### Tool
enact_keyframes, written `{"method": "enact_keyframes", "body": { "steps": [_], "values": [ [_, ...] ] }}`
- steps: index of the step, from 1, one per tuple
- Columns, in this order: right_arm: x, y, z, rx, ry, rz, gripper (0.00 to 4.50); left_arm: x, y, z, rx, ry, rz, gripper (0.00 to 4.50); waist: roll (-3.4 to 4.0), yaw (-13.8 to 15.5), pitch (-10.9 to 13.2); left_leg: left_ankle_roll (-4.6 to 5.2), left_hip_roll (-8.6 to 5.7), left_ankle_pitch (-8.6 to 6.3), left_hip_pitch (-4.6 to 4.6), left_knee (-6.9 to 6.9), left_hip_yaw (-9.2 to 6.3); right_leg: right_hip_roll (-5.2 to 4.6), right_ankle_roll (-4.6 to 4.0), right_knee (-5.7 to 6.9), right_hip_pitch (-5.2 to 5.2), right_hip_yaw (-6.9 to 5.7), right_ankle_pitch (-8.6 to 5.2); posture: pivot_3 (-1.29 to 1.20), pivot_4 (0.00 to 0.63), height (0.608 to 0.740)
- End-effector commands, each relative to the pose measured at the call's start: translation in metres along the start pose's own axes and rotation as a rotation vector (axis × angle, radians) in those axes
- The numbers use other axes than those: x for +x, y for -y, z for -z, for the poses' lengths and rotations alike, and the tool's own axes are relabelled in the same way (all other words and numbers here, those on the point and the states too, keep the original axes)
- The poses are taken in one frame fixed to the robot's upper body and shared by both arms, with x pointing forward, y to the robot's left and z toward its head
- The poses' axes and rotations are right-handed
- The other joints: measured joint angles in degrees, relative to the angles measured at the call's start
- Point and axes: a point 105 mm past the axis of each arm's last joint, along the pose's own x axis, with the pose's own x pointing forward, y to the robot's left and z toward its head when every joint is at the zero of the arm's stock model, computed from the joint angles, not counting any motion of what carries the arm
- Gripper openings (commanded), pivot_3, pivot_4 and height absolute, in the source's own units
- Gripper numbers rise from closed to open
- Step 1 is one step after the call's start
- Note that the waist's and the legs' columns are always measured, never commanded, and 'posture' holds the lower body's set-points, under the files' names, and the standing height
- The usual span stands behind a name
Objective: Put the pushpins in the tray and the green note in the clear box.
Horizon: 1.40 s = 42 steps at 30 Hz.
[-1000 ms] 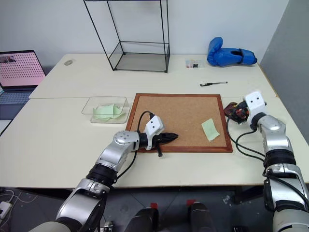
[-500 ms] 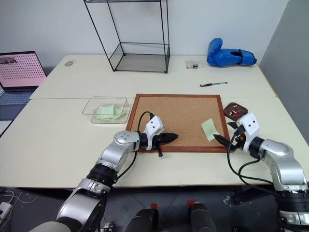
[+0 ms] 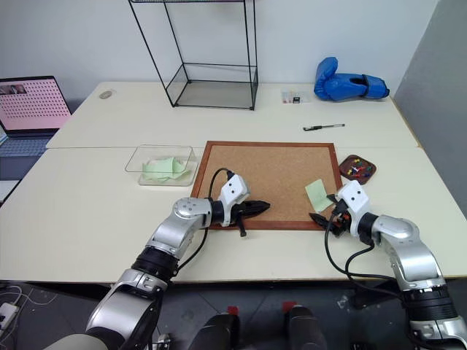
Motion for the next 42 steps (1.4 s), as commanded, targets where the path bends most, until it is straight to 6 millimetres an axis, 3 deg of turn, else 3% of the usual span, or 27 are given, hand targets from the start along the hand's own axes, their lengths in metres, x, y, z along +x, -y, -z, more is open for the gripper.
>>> {"method": "enact_keyframes", "body": {
  "steps": [1, 16, 23, 32, 37, 42],
  "values": [
    [-0.003, 0.007, -0.007, -0.039, 0.027, 0.007, 3.01, 0.002, 0.010, 0.024, -0.043, -0.082, 0.027, 0.00, 0.00, 0.0, 0.0, 0.00, 0.00, 0.00, 0.00, 0.00, 0.00, 0.00, 0.00, 0.00, 0.00, 0.00, 0.00, 0.00, 0.150, 0.740],
    [-0.011, 0.003, -0.004, -0.039, 0.036, -0.035, 0.09, 0.001, 0.010, 0.025, -0.045, -0.085, 0.029, 0.00, -0.01, 0.0, 0.0, 0.00, 0.00, 0.00, -0.01, 0.00, 0.00, 0.00, 0.00, -0.01, 0.00, 0.01, 0.00, 0.00, 0.150, 0.740],
    [-0.014, -0.003, -0.018, -0.062, 0.080, -0.074, 0.03, 0.000, 0.011, 0.026, -0.048, -0.086, 0.028, 0.00, -0.01, 0.0, 0.0, 0.00, 0.00, 0.00, -0.02, -0.01, -0.01, 0.00, 0.00, -0.01, -0.01, 0.00, 0.00, 0.00, 0.150, 0.740],
    [-0.016, -0.011, -0.059, -0.215, 0.163, -0.115, 0.03, 0.002, 0.008, 0.023, -0.061, -0.067, 0.009, 0.00, -0.01, -0.1, 0.0, 0.00, 0.01, 0.00, -0.01, -0.01, 0.00, 0.00, 0.00, -0.01, -0.02, -0.01, 0.00, 0.00, 0.150, 0.740],
    [-0.015, -0.012, -0.068, -0.259, 0.181, -0.117, 0.03, 0.004, 0.002, 0.015, -0.071, -0.038, -0.022, 0.00, -0.02, 0.1, 0.0, 0.00, -0.01, 0.00, -0.02, 0.00, -0.01, -0.01, 0.01, -0.02, -0.02, 0.00, 0.00, 0.00, 0.150, 0.740],
    [-0.016, 0.009, -0.068, -0.283, 0.165, -0.024, 0.03, 0.004, 0.001, 0.016, -0.066, -0.043, -0.022, 0.00, -0.02, 0.1, 0.0, 0.00, -0.01, 0.00, -0.02, 0.01, -0.01, -0.01, 0.01, -0.01, -0.01, 0.00, 0.00, 0.00, 0.150, 0.740]
  ]
}}
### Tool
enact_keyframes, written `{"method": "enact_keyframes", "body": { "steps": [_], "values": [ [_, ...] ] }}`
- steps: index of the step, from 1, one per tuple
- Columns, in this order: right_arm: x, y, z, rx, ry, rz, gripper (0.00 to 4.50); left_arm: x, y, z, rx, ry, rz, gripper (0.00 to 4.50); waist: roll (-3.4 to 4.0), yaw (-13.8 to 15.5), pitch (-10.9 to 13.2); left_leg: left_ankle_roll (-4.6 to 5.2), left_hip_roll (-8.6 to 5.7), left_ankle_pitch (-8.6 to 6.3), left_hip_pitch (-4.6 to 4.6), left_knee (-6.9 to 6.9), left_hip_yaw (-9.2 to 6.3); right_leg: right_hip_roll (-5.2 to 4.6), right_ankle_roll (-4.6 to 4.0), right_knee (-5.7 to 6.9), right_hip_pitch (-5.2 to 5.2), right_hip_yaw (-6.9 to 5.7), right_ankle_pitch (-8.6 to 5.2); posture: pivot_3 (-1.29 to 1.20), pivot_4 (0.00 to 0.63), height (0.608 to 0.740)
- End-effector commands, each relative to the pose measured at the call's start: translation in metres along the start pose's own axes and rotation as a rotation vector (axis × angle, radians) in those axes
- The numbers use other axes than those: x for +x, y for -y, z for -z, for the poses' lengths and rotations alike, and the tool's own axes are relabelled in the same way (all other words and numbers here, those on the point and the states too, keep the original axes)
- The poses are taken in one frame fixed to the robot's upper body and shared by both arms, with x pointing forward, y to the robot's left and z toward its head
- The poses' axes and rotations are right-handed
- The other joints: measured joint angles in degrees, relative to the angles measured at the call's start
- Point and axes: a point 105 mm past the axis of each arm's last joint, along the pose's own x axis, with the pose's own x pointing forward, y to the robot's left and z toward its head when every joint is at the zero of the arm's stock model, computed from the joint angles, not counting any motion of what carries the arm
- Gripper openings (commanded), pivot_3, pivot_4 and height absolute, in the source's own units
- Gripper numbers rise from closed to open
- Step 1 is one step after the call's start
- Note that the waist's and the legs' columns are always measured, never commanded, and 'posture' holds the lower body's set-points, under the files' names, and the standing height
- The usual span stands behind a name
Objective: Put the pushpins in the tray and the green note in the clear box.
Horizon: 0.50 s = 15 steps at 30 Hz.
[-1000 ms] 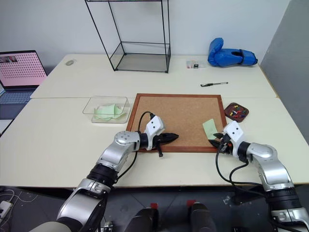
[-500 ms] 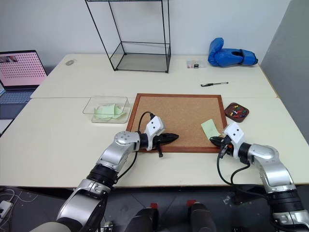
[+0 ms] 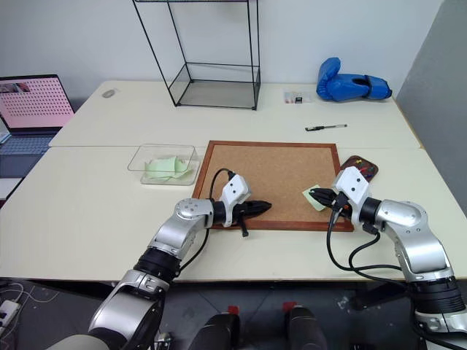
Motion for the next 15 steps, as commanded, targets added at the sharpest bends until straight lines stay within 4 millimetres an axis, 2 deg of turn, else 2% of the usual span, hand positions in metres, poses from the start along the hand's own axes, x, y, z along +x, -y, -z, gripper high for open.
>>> {"method": "enact_keyframes", "body": {
  "steps": [1, 4, 10, 15],
  "values": [
    [-0.007, 0.033, -0.004, -0.090, -0.029, 0.137, 0.03, 0.001, 0.002, 0.018, -0.041, -0.061, -0.002, 0.00, 0.00, 0.0, 0.0, 0.00, 0.00, 0.00, 0.01, 0.00, 0.00, 0.00, 0.00, 0.01, 0.00, 0.00, 0.00, 0.00, 0.150, 0.740],
    [-0.011, 0.060, 0.013, -0.101, -0.100, 0.263, 0.03, 0.001, 0.003, 0.020, -0.038, -0.066, 0.001, 0.00, -0.01, 0.0, 0.0, 0.00, 0.00, 0.01, 0.02, 0.02, 0.02, 0.00, 0.03, 0.01, 0.00, 0.01, 0.02, 0.00, 0.150, 0.740],
    [-0.014, 0.111, 0.034, -0.134, -0.213, 0.489, 0.03, 0.001, 0.004, 0.022, -0.026, -0.076, 0.007, 0.00, 0.01, -0.1, 0.0, 0.00, 0.00, 0.01, 0.03, 0.01, 0.03, 0.00, 0.01, 0.04, 0.00, 0.02, 0.02, 0.00, 0.150, 0.740],
    [-0.014, 0.135, 0.049, -0.163, -0.302, 0.589, 0.03, 0.001, 0.004, 0.022, -0.026, -0.077, 0.005, 0.00, 0.01, -0.1, 0.0, 0.01, -0.01, 0.01, 0.05, 0.01, 0.06, 0.01, 0.01, 0.04, 0.00, 0.05, 0.03, 0.00, 0.150, 0.740]
  ]
}}
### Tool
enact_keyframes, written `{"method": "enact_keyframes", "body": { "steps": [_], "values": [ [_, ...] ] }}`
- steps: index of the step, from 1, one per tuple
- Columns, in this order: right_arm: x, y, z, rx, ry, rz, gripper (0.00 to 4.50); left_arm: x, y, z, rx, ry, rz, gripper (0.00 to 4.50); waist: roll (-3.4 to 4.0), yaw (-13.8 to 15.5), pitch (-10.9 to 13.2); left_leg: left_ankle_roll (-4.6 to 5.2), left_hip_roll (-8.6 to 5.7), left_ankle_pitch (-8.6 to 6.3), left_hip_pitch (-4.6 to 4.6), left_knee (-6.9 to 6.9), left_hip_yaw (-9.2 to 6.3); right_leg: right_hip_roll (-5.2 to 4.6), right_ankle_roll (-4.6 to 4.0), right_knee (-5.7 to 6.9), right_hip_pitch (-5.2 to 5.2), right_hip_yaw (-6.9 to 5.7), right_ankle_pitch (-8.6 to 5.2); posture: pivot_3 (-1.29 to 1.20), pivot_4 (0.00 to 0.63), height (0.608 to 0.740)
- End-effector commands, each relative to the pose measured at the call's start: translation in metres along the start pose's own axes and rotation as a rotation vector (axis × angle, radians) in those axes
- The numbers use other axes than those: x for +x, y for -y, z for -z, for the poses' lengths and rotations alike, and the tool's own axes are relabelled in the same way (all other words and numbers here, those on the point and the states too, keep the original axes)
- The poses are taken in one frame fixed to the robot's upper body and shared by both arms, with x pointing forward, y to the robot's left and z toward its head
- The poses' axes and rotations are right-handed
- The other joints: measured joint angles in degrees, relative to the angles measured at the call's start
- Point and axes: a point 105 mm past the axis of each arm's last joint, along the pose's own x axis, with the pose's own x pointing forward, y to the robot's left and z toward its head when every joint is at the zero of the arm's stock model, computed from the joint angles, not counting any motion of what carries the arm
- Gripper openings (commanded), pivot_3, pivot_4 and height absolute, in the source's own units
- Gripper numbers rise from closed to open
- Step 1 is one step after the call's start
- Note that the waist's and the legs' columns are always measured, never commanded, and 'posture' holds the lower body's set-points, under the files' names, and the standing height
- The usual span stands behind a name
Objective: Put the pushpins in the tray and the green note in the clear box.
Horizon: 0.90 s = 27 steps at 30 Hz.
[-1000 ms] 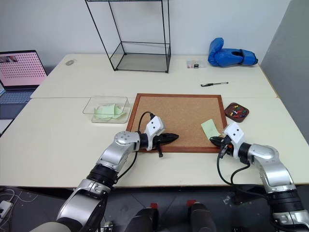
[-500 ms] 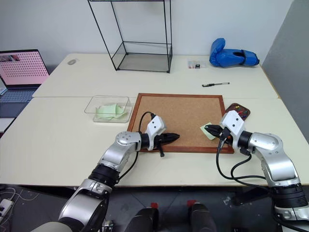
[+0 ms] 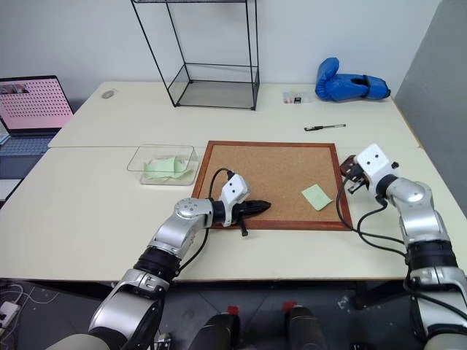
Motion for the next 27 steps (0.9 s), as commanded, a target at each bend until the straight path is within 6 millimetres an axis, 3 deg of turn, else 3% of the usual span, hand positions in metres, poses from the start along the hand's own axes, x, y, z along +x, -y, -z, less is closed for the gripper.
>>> {"method": "enact_keyframes", "body": {
  "steps": [1, 4, 7, 23, 27],
  "values": [
    [0.008, 0.014, 0.001, -0.045, -0.017, 0.074, 0.03, 0.000, 0.004, 0.021, -0.031, -0.073, 0.001, 0.00, -0.01, 0.0, 0.0, 0.00, 0.00, 0.00, -0.01, -0.01, -0.02, 0.00, 0.00, -0.01, 0.00, -0.02, 0.00, 0.00, 0.150, 0.740],
    [0.014, 0.014, 0.005, -0.050, -0.041, 0.086, 0.03, 0.001, 0.004, 0.021, -0.032, -0.072, 0.000, 0.00, 0.00, 0.0, 0.0, 0.00, -0.01, 0.00, -0.01, -0.01, 0.00, 0.00, 0.00, -0.01, 0.00, 0.02, 0.00, 0.00, 0.150, 0.740],
    [0.018, 0.013, 0.008, -0.042, -0.050, 0.097, 0.58, 0.002, 0.004, 0.021, -0.034, -0.071, -0.001, 0.00, 0.01, 0.0, 0.0, 0.00, -0.01, 0.00, -0.01, -0.01, 0.00, -0.01, 0.00, 0.00, 0.00, 0.03, 0.00, 0.00, 0.150, 0.740],
    [0.016, 0.031, -0.002, -0.033, -0.021, 0.159, 4.31, 0.002, 0.004, 0.022, -0.041, -0.069, -0.003, 0.00, 0.02, -0.1, 0.0, 0.01, -0.02, 0.01, 0.00, 0.00, 0.00, -0.01, 0.00, 0.01, 0.00, 0.04, 0.01, 0.00, 0.150, 0.740],
    [0.014, 0.035, -0.003, -0.030, -0.019, 0.171, 4.43, 0.003, 0.004, 0.021, -0.041, -0.068, 0.000, 0.00, 0.02, -0.1, 0.0, 0.01, -0.02, 0.01, 0.00, 0.00, 0.00, -0.01, 0.00, 0.01, 0.00, 0.04, 0.01, 0.00, 0.150, 0.740]
  ]
}}
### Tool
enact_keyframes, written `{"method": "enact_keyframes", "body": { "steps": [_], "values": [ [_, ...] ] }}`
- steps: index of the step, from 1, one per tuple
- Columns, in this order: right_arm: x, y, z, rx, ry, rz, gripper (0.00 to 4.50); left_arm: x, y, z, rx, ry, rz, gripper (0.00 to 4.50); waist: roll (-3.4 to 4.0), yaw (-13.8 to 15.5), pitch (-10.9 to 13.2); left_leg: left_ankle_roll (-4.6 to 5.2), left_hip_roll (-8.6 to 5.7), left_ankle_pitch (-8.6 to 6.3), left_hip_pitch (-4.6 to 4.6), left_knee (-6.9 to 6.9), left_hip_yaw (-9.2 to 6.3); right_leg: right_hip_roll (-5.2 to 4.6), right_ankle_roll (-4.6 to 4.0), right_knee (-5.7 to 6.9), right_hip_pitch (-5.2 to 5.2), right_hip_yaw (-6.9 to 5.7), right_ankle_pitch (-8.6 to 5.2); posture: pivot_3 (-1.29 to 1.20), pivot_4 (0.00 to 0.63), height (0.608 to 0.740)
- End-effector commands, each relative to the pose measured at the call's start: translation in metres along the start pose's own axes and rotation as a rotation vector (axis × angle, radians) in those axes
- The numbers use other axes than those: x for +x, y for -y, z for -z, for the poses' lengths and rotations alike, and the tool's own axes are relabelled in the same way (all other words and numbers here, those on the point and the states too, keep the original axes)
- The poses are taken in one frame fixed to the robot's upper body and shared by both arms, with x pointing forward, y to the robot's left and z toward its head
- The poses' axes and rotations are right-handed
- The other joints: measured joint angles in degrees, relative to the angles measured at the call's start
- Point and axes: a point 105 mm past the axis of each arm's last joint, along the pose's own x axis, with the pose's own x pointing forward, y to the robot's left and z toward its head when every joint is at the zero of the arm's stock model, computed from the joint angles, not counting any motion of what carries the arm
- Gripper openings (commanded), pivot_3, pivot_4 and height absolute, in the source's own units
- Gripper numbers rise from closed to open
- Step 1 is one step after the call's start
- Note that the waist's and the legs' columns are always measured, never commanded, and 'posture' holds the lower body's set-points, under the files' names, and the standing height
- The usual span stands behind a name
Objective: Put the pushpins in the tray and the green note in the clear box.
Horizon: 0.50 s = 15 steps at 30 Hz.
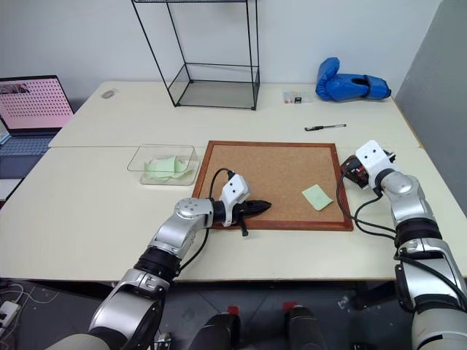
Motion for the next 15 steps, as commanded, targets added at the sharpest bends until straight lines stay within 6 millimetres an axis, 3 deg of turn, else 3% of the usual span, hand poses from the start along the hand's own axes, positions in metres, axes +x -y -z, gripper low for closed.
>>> {"method": "enact_keyframes", "body": {
  "steps": [1, 8, 15],
  "values": [
    [-0.006, 0.026, -0.020, -0.004, 0.065, 0.070, 4.43, 0.003, 0.005, 0.021, -0.038, -0.067, 0.001, 0.00, 0.00, 0.0, 0.0, 0.00, 0.00, 0.00, 0.00, 0.00, 0.00, 0.00, 0.00, 0.00, 0.00, 0.00, 0.00, 0.00, 0.150, 0.740],
    [-0.021, 0.032, -0.032, 0.022, 0.156, 0.036, 4.43, 0.004, 0.005, 0.021, -0.036, -0.067, 0.003, 0.00, 0.01, 0.0, 0.0, 0.00, 0.00, 0.00, -0.01, 0.00, -0.01, 0.00, 0.00, 0.00, 0.00, -0.01, 0.00, 0.00, 0.150, 0.740],
    [-0.061, -0.007, -0.028, 0.062, 0.196, -0.269, 4.43, 0.003, 0.003, 0.021, -0.034, -0.068, -0.002, 0.00, 0.02, 0.1, 0.0, 0.00, -0.01, 0.00, -0.03, 0.00, -0.06, 0.00, 0.01, -0.04, 0.04, -0.05, 0.00, 0.00, 0.150, 0.740]
  ]
}}
